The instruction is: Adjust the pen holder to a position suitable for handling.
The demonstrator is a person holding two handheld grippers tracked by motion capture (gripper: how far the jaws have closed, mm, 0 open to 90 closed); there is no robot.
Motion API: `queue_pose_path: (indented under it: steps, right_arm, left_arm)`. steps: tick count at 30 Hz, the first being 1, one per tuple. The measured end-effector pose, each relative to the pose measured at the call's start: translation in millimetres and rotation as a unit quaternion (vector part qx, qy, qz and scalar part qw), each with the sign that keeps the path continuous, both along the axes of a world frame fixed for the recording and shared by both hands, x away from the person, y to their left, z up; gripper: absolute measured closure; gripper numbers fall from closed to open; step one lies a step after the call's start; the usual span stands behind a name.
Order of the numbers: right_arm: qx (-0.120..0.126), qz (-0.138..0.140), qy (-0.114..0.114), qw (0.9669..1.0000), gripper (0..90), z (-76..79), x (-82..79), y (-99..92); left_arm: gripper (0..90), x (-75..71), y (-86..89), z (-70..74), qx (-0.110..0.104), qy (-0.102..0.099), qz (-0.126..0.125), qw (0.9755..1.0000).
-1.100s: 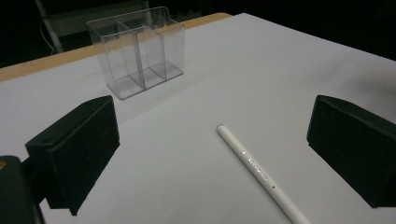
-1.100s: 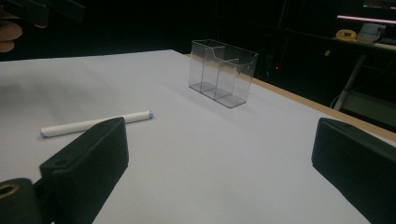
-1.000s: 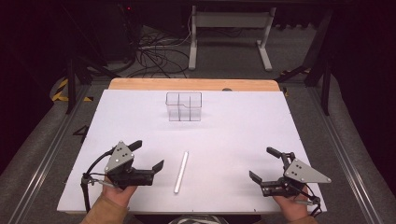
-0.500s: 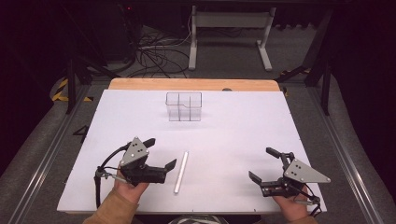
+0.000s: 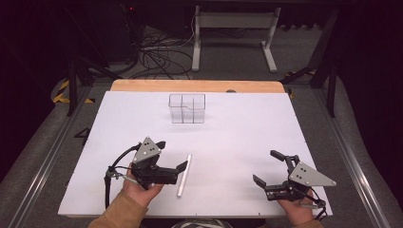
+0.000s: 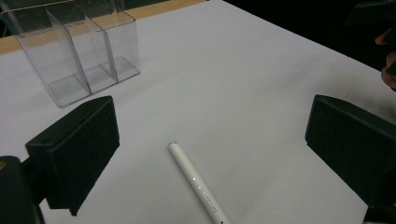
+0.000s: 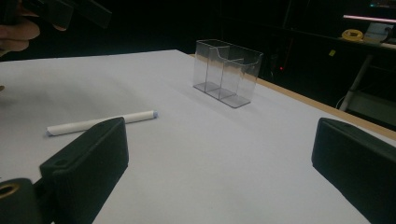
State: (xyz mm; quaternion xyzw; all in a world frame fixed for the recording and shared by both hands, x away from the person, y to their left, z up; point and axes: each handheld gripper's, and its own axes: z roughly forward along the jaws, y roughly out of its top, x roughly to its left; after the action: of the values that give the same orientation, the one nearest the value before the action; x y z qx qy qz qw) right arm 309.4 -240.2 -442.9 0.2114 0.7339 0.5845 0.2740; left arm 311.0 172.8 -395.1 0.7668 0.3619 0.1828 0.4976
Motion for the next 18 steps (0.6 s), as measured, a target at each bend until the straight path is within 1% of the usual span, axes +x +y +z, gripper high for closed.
queue_pose_path:
  steps: [2, 4, 5, 6, 7, 8, 9, 10, 12, 13, 14, 18]
  right_arm:
    - [0.001, 0.0, -0.001, 1.0, 4.0, 0.0, -0.1, 0.1]
    - [0.002, 0.0, 0.0, 1.0, 4.0, 0.2, -0.6, 0.0]
    - [0.003, 0.001, -0.001, 1.0, 4.0, 0.4, -0.7, -0.3]
    - [0.002, 0.0, -0.002, 1.0, 4.0, 0.5, -0.9, -0.5]
    - [0.002, 0.001, -0.003, 1.0, 4.0, 0.5, -0.7, -0.6]
    - [0.003, 0.001, -0.002, 1.0, 4.0, 0.6, -0.8, -0.6]
    - [0.005, 0.002, -0.002, 1.0, 4.0, 0.6, -0.7, -0.6]
    - [0.005, 0.002, -0.002, 1.0, 4.0, 0.6, -0.7, -0.6]
    - [0.003, 0.002, -0.002, 1.0, 4.0, 0.6, -1.0, -0.5]
    - [0.003, 0.002, -0.002, 1.0, 4.0, 0.6, -1.0, -0.4]
    - [0.003, 0.002, -0.002, 1.0, 4.0, 0.6, -1.0, -0.4]
    - [0.004, 0.004, -0.001, 1.0, 4.0, 0.5, -0.8, -0.4]
  left_arm:
    - [3.9, 0.6, -1.3, 2.3, 0.007, 0.005, 0.001, 1.0]
    - [5.7, 1.5, -2.0, 3.8, 0.004, 0.015, 0.001, 0.9999]
    - [10.3, 2.1, -2.3, 4.5, 0.001, 0.024, 0.003, 0.9997]
    - [11.7, 3.1, -2.5, 5.5, 0.0, 0.034, 0.002, 0.9994]
    - [13.5, 5.0, -3.4, 7.2, 0.0, 0.05, 0.002, 0.9988]
    - [16.7, 5.0, -3.4, 7.2, 0.0, 0.05, 0.002, 0.9988]
    - [18.7, 8.0, -5.3, 10.5, 0.007, 0.07, 0.003, 0.9975]
    - [19.2, 8.0, -5.3, 10.5, 0.007, 0.07, 0.003, 0.9975]
    - [20.1, 10.4, -7.0, 13.3, 0.016, 0.082, 0.004, 0.9965]
    - [21.8, 13.1, -8.4, 14.7, 0.021, 0.096, 0.004, 0.9951]
    - [22.1, 13.1, -8.4, 14.7, 0.021, 0.096, 0.004, 0.9951]
    - [23.0, 18.7, -9.9, 15.3, 0.031, 0.119, 0.004, 0.9924]
